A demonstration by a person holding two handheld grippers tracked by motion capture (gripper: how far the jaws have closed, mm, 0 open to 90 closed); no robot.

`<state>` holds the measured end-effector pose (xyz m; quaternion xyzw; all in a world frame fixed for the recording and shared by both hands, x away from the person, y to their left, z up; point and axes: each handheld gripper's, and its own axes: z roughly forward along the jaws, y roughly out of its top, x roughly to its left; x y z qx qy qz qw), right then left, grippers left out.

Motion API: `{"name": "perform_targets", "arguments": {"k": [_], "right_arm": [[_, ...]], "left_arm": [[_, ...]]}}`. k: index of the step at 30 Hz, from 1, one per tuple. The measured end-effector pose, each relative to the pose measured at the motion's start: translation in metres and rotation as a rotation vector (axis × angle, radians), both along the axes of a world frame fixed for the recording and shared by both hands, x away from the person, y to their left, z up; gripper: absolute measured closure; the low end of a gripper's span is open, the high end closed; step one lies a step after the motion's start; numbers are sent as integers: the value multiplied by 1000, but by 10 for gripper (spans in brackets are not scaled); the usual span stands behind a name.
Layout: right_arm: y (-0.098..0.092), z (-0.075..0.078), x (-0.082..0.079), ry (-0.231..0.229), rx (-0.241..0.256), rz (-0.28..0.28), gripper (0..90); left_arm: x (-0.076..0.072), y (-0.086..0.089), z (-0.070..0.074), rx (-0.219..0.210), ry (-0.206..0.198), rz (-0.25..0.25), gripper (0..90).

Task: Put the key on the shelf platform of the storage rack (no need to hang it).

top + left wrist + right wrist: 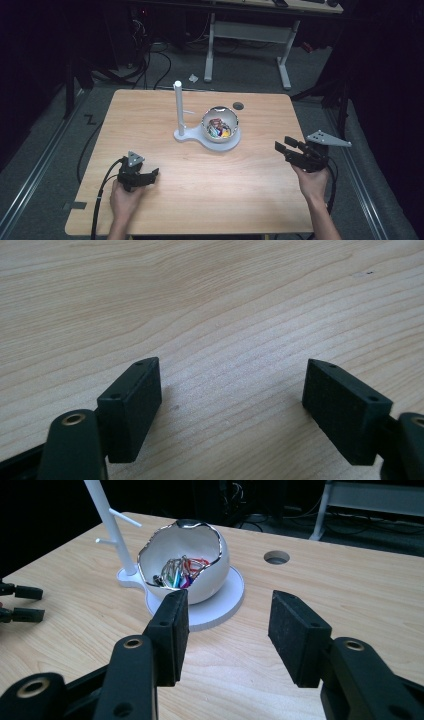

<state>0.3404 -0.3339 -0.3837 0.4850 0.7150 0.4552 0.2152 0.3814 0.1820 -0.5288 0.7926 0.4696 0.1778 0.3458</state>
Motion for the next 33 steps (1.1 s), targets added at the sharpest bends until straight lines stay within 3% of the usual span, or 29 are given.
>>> {"name": "perform_targets", "arguments": {"k": [14,33], "right_arm": [[-4,-27,-13,8,5,-37,510],[4,-58,-9,29,-7,-50,507]], "left_arm": [[0,0,0,0,0,0,241],[0,0,0,-1,0,1,241]]}}
